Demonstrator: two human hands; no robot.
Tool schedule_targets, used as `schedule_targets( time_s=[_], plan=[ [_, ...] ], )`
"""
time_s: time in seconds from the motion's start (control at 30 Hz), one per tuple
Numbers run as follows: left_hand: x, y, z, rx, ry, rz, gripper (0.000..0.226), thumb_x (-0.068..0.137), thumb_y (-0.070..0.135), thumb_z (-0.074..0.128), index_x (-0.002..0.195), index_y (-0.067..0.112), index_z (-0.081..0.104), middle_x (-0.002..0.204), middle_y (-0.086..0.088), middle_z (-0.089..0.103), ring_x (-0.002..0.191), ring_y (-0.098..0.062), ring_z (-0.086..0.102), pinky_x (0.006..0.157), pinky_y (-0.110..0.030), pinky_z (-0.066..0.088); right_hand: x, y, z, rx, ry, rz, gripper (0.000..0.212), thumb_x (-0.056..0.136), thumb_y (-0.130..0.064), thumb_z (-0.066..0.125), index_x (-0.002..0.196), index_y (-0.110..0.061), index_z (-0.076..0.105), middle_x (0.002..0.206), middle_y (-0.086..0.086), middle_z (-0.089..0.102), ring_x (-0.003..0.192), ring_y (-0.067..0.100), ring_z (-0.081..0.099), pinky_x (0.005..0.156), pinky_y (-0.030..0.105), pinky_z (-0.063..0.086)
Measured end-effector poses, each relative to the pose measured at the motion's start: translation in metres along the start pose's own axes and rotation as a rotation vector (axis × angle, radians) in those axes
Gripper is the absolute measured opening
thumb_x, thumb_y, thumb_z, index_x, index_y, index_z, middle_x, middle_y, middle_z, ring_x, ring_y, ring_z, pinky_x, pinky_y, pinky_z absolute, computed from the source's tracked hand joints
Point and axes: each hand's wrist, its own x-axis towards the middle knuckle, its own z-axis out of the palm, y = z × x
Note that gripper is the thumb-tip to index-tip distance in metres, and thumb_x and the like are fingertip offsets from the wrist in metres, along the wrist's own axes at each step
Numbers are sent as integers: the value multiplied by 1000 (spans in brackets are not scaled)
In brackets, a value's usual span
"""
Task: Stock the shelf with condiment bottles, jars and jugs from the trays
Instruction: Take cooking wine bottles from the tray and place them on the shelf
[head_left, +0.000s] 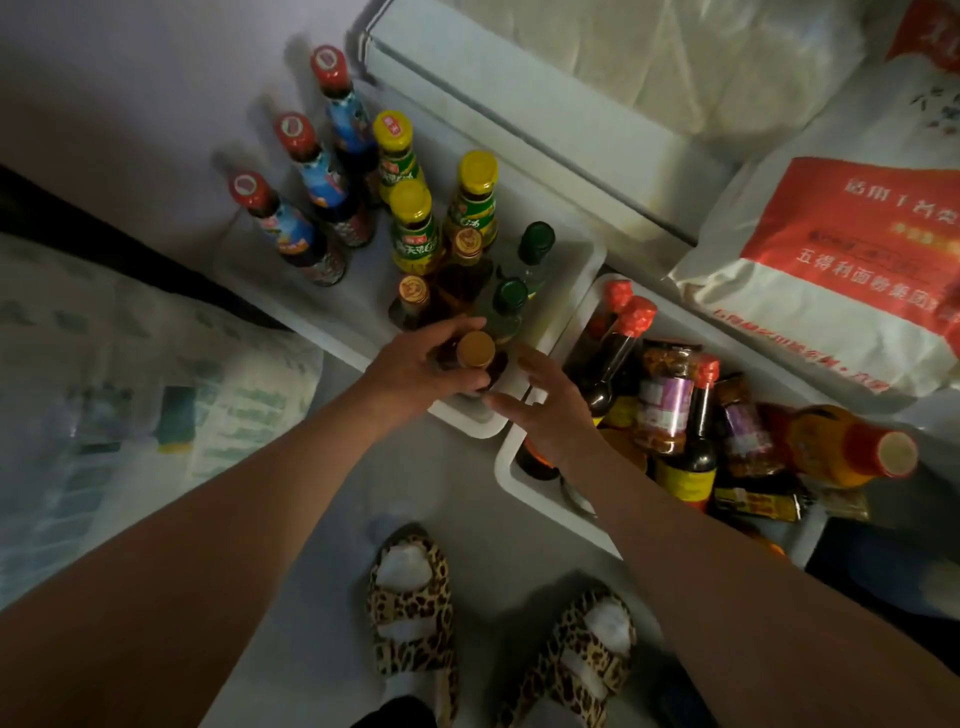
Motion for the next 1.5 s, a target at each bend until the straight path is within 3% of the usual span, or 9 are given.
schedule_targets(
  time_s=[0.2, 0.5, 0.67, 0.8, 0.93, 1.13, 1.23, 1.37, 1.5],
  plan=[
    [5, 1, 1, 9, -71, 68, 57, 81, 6, 77, 133, 22, 61, 140, 16, 45, 121, 17, 43, 90, 1, 36, 9, -1, 3, -21, -27, -48, 70, 77, -32, 85, 138, -42, 52, 121, -14, 57, 112, 8, 50, 89, 29, 39],
    [5, 23, 6, 23, -60, 0, 57, 79, 15, 81, 133, 23, 62, 128, 14, 63, 111, 17, 54, 98, -13, 42, 5, -9, -4, -52, -34, -93, 70, 77, -36, 84, 139, -41, 53, 126, -8, 61, 118, 10, 51, 88, 27, 37],
    [-24, 79, 6, 31, -5, 28, 51, 73, 33, 83, 121, 30, 69, 110, 10, 72, 107, -1, 64, 99, -29, 49, -33, -48, -36, 11, -96, -125, 56, 77, -30, 85, 121, -53, 58, 107, -38, 59, 105, -17, 52, 87, 13, 36],
    [-59, 154, -2, -26, 74, 49, 38, 71, 36, 84, 107, 27, 75, 101, 1, 76, 100, -15, 70, 98, -45, 52, -75, -93, -66, 26, -128, -155, 62, 74, -36, 85, 130, -43, 60, 125, -22, 63, 121, -2, 54, 102, 31, 44],
    [-103, 246, -16, -44, 158, 66, 44, 64, 60, 75, 100, 34, 75, 96, 6, 76, 97, -13, 71, 97, -47, 53, -132, -154, -101, 7, -189, -202, 63, 68, -54, 78, 125, -30, 65, 119, -9, 69, 110, 8, 64, 98, 45, 52],
    [-181, 409, -41, -20, 315, 163, 15, 81, 40, 77, 80, 25, 77, 69, 12, 72, 71, -2, 68, 70, -17, 54, -236, -260, -162, 87, -261, -303, 50, 79, -26, 79, 127, -19, 63, 119, 0, 72, 115, 20, 66, 96, 40, 56],
    [-231, 498, -55, 63, 364, 227, 41, 77, 59, 69, 81, 19, 77, 76, 4, 75, 80, -10, 71, 77, -29, 52, -293, -319, -197, 45, -249, -398, 51, 78, -34, 79, 127, -26, 64, 119, -6, 72, 114, 15, 66, 99, 42, 52],
    [-296, 609, -70, 92, 429, 375, 37, 84, 53, 69, 81, 17, 77, 72, 5, 73, 65, -1, 64, 64, -20, 45, -360, -398, -238, 76, -171, -564, 39, 84, -16, 78, 121, -25, 70, 114, -3, 75, 111, 17, 68, 96, 42, 53],
    [-358, 710, -79, 128, 459, 554, 38, 85, 55, 67, 91, 20, 78, 83, 2, 75, 77, -6, 69, 72, -25, 49, -418, -477, -276, 176, -80, -762, 39, 77, -22, 81, 116, -22, 73, 110, 1, 76, 107, 21, 69, 95, 42, 53]
  ],
)
